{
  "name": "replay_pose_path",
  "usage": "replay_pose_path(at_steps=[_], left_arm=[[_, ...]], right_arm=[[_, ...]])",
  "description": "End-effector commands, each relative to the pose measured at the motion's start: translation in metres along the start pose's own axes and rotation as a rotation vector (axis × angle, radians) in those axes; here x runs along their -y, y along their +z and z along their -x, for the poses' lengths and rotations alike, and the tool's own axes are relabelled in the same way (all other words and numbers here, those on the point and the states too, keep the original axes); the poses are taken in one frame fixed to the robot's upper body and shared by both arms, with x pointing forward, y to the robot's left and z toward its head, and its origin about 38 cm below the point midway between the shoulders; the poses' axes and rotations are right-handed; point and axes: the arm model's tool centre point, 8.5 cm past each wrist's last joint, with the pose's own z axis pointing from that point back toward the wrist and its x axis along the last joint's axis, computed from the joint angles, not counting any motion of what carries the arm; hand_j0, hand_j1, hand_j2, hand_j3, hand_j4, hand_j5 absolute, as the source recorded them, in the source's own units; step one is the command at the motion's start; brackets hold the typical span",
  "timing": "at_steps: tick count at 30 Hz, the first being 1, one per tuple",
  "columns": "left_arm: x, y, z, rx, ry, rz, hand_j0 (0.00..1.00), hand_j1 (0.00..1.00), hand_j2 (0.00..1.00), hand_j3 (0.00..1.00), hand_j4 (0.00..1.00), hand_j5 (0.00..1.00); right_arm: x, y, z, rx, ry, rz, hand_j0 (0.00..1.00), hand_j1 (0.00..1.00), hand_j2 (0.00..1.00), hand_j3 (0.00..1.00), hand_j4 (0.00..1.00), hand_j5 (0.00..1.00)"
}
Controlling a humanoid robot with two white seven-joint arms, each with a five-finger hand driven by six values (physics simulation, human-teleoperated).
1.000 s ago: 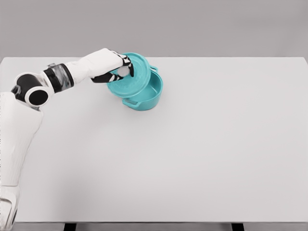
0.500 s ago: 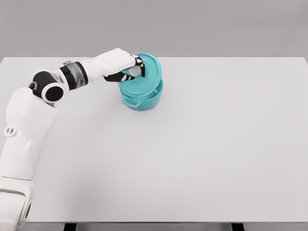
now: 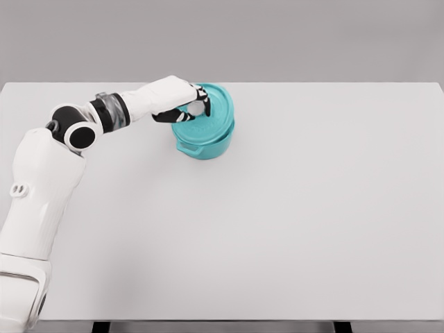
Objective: Cover the pot with left arm
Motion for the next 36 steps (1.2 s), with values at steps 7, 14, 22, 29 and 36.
replay_pose_path(at_steps=[7, 14, 22, 29, 36], left_arm=[[0.003, -0.008, -0.002, 0.009, 0.024, 0.005, 0.48, 0.48, 0.48, 0.48, 0.48, 0.48], [0.003, -0.008, 0.000, 0.006, 0.028, 0.008, 0.48, 0.48, 0.48, 0.48, 0.48, 0.48], [0.004, -0.009, 0.002, 0.003, 0.031, 0.015, 0.49, 0.49, 0.49, 0.49, 0.49, 0.49], [0.004, -0.010, 0.003, 0.000, 0.036, 0.019, 0.53, 0.53, 0.53, 0.53, 0.53, 0.53], [0.001, -0.010, 0.003, 0.001, 0.030, 0.016, 0.56, 0.56, 0.56, 0.56, 0.56, 0.56]], right_arm=[[0.000, 0.000, 0.001, 0.000, 0.000, 0.000, 1.00, 1.00, 1.00, 1.00, 1.00, 1.00], [0.000, 0.000, 0.001, -0.002, 0.000, 0.000, 1.00, 1.00, 1.00, 1.00, 1.00, 1.00], [0.000, 0.000, 0.001, -0.002, 0.000, 0.000, 1.00, 1.00, 1.00, 1.00, 1.00, 1.00], [0.000, 0.000, 0.001, -0.002, 0.000, 0.000, 1.00, 1.00, 1.00, 1.00, 1.00, 1.00], [0.000, 0.000, 0.001, -0.002, 0.000, 0.000, 1.00, 1.00, 1.00, 1.00, 1.00, 1.00]])
